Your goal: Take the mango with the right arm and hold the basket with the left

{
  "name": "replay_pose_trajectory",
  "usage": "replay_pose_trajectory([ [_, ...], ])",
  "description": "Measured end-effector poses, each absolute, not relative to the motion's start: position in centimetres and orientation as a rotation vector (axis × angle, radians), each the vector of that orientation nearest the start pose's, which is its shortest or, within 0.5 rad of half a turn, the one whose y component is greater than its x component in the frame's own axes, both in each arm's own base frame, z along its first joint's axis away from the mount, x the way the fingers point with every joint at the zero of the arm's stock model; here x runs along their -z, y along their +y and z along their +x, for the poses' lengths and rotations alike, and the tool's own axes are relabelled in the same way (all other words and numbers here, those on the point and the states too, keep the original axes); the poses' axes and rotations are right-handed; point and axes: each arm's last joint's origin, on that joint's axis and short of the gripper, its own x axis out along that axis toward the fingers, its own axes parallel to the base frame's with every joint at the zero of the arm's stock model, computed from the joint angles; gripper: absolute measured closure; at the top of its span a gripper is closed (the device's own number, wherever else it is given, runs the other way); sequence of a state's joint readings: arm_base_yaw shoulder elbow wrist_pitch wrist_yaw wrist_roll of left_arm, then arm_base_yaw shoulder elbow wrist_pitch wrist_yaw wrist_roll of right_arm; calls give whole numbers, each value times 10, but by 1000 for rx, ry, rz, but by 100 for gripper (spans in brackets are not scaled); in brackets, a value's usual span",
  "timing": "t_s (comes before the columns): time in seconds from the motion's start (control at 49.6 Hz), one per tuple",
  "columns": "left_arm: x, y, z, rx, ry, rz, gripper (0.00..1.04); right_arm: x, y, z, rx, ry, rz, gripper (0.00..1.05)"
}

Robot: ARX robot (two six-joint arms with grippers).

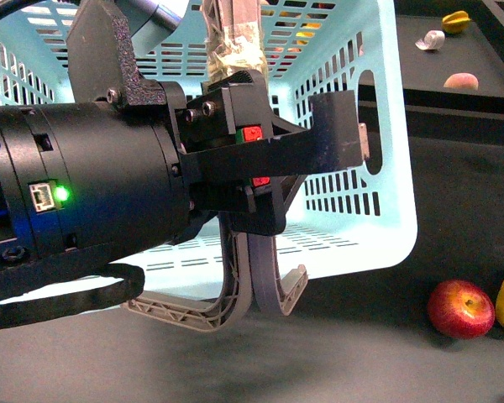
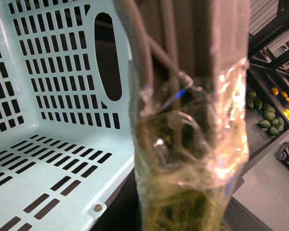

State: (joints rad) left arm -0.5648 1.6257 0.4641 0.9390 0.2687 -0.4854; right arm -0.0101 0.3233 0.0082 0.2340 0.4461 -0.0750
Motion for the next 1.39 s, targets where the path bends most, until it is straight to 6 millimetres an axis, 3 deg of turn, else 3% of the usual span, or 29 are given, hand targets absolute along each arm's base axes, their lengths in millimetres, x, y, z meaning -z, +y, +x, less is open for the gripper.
replay_pose_trajectory([
  [0.262,-145,-157,233,757,421,-417,87,-140,-59,177,460,283,-83,8],
  [0.343,-145,-156,233,754,421,-418,87,-116,-78,203,478,388,-100,8],
  [0.585,-145,-156,233,754,420,-416,87,-50,-108,237,526,610,-22,8],
  [1.13,-145,-157,233,754,420,-415,87,65,-123,299,562,706,101,8],
  [1.15,-145,-157,232,756,420,-415,87,93,-127,322,558,720,103,8],
  [1.392,-145,-157,232,759,421,-415,87,116,-124,337,531,733,109,8],
])
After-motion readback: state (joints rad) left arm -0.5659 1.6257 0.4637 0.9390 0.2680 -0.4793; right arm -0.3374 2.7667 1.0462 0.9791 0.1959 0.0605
